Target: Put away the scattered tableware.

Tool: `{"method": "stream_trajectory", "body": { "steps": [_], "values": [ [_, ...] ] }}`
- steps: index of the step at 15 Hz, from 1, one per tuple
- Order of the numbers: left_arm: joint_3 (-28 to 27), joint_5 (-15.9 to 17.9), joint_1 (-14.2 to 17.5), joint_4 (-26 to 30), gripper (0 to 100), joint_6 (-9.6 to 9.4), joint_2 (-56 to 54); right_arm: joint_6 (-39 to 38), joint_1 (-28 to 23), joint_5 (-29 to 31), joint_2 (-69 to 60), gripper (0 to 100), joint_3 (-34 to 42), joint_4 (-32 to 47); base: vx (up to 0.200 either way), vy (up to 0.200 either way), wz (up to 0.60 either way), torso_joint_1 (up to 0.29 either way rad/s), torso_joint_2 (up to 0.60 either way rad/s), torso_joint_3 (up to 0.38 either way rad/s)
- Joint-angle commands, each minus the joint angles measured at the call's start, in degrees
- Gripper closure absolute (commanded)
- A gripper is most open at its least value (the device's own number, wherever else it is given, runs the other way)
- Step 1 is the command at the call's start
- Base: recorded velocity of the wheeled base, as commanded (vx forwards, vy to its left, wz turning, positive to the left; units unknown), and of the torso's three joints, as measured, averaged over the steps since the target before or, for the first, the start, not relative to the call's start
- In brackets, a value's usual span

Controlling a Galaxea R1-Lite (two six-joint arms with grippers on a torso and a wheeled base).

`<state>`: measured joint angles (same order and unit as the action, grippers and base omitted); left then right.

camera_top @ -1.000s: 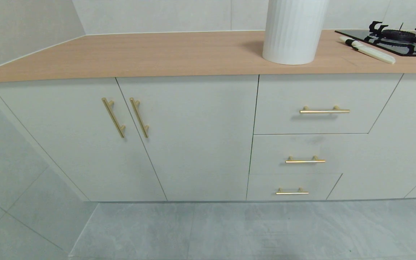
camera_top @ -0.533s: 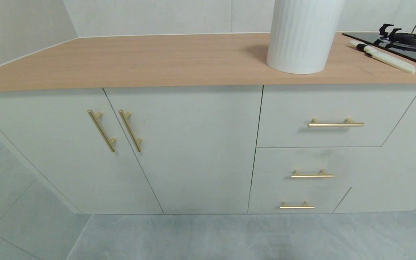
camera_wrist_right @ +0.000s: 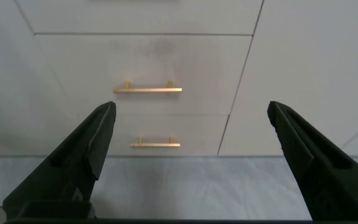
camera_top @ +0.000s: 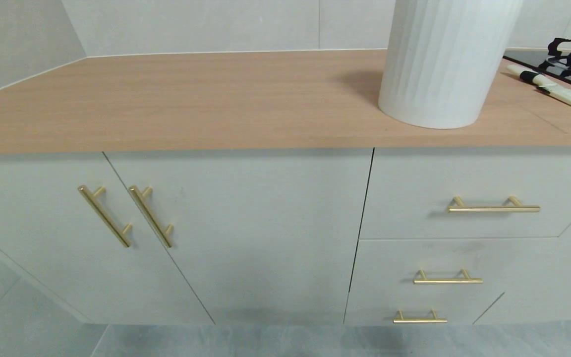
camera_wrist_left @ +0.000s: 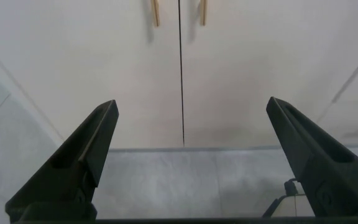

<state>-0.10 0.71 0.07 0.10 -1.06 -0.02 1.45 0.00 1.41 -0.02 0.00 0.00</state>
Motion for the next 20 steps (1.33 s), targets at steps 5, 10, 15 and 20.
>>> {"method": "stream_trajectory", "body": {
  "steps": [5,10,15,20],
  "values": [
    [0.01,0.00,0.01,-0.01,0,0.01,0.02,0.04,0.00,-0.01,0.11,0,0.00,0.00,0.160,0.000,0.00,0.002,0.00,0.002],
    [0.01,0.00,0.01,-0.01,0,0.45,0.02,0.04,0.00,-0.01,0.11,0,0.00,0.00,0.000,0.000,0.00,0.000,0.00,0.000],
    [0.01,0.08,0.01,-0.01,0,0.01,0.02,0.04,0.00,-0.01,0.11,0,0.00,0.00,0.000,0.000,0.00,0.000,0.00,0.000],
    [0.01,0.08,0.01,-0.01,0,0.01,0.02,0.04,0.00,-0.01,0.11,0,0.00,0.00,0.000,-0.200,0.00,0.001,0.00,0.000]
  ]
}}
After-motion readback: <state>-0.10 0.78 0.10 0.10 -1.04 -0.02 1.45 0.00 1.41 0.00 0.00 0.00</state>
